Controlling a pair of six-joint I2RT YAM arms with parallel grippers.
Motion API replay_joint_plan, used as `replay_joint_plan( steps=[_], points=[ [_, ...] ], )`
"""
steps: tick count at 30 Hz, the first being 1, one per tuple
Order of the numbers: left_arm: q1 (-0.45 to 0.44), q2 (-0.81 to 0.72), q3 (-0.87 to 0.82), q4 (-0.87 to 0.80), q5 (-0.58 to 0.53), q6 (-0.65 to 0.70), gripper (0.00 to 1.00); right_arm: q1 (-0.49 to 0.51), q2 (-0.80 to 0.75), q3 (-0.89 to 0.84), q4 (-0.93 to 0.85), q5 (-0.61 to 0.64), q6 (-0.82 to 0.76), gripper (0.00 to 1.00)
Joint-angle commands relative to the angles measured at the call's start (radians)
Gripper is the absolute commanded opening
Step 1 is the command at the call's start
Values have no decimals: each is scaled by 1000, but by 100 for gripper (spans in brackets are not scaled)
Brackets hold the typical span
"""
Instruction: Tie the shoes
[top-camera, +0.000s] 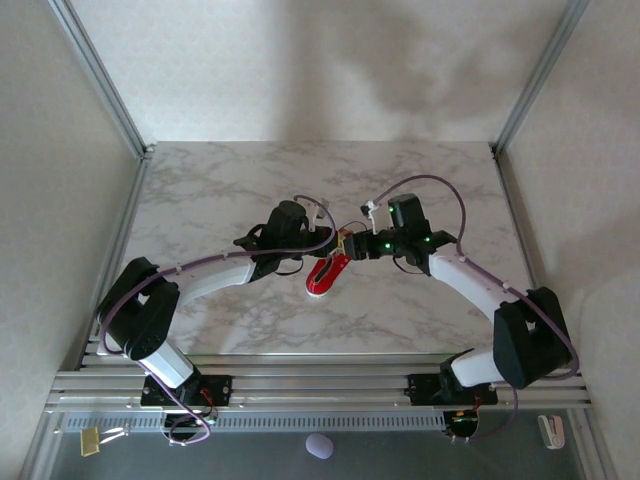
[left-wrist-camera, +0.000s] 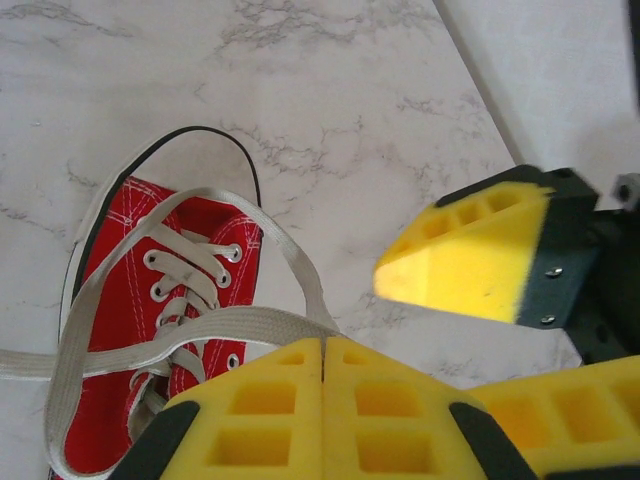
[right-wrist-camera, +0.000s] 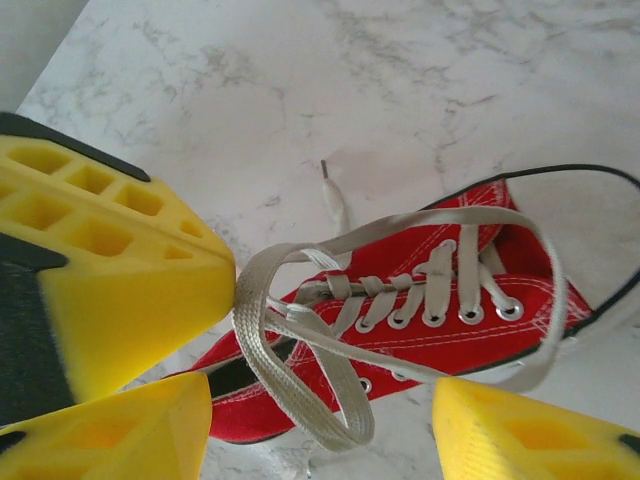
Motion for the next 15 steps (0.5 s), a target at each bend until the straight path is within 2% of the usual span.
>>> replay_joint_plan(
  steps=[1,9,15],
  points=[
    [0,5,23,-18,12,15,0,5,23,14,39,-50,-28,55],
    [1,8,21,-13,14,11,0,5,55,27,25,-50,-37,38],
    [1,14,19,-4,17,7,0,5,68,35,21,-43,-33,19]
  ],
)
